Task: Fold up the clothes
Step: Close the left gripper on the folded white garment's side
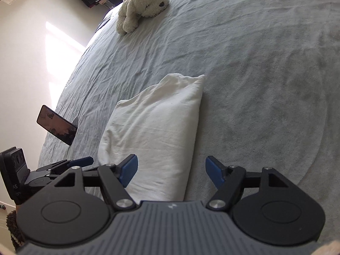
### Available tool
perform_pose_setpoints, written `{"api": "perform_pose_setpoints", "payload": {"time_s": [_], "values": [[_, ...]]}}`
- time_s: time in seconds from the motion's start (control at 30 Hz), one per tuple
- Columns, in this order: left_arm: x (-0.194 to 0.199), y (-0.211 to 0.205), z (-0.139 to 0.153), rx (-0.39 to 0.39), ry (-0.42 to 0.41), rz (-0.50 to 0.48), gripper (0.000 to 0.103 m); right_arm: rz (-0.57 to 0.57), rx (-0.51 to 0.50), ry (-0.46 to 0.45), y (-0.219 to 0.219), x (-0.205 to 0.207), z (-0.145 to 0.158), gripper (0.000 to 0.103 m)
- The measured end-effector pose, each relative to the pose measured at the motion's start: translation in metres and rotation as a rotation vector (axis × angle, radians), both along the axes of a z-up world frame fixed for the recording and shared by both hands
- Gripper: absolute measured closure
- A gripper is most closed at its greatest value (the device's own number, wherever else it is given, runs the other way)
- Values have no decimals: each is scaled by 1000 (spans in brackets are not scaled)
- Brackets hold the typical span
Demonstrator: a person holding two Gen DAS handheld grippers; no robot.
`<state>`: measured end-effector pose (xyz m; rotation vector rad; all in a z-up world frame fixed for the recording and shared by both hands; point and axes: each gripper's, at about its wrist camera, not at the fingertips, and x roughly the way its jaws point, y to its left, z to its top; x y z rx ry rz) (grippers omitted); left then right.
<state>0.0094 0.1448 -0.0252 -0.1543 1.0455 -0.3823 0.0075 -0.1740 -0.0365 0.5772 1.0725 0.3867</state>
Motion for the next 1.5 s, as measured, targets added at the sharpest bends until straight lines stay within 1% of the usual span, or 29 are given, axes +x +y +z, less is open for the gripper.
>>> {"api": "perform_pose_setpoints", "payload": {"time_s": [0.07,0.13,0.33,0.47,0.53,0.6,0.73,0.8,0.87,0.9,0.93,0.97,1.0,1.03,1.07,1.1,1.13,1.23,1.27,1.33,1.37,1.4,1.5], "values": [[8,7,-5,-94,35,25,14,-19,26,25,-3,4,-4,29],[14,11,-9,-143,60,49,15,-40,50,46,-6,7,-7,29],[25,14,-13,-228,74,82,16,-90,107,72,-14,18,-8,29],[31,15,-14,-252,69,83,18,-105,115,72,-16,24,-9,29],[35,13,-16,-266,68,88,21,-109,122,70,-16,27,-11,29],[40,14,-19,-307,68,101,22,-118,128,62,-16,31,-13,30],[50,17,-27,-393,67,146,31,-152,145,38,-17,35,-20,42],[51,17,-32,-428,62,171,35,-174,161,25,-18,36,-24,52],[52,16,-35,-453,54,193,39,-202,188,16,-20,37,-30,58],[51,15,-36,-453,49,202,42,-219,206,13,-21,37,-33,60],[50,14,-36,-450,43,209,48,-236,222,12,-21,37,-35,61],[49,12,-35,-438,35,216,50,-251,234,11,-21,36,-36,62],[48,9,-35,-423,23,222,56,-260,234,6,-20,36,-36,67],[47,6,-34,-408,12,229,68,-263,224,-1,-18,35,-36,70],[47,5,-34,-398,4,228,72,-264,209,-17,-16,34,-34,78],[47,5,-34,-393,-1,222,79,-263,189,-41,-13,32,-32,79],[47,5,-33,-389,-7,216,81,-258,168,-70,-10,30,-29,81],[47,6,-33,-374,-23,197,82,-226,118,-157,-1,24,-21,81],[47,6,-33,-369,-28,190,81,-213,110,-169,0,23,-20,78],[47,6,-32,-359,-39,178,77,-199,95,-164,0,24,-22,76],[47,6,-32,-354,-45,171,75,-197,92,-154,-1,25,-23,70],[47,6,-32,-349,-50,165,75,-199,98,-141,-3,25,-26,66],[45,3,-31,-327,-66,153,73,-203,133,-119,-7,25,-32,65]]}}
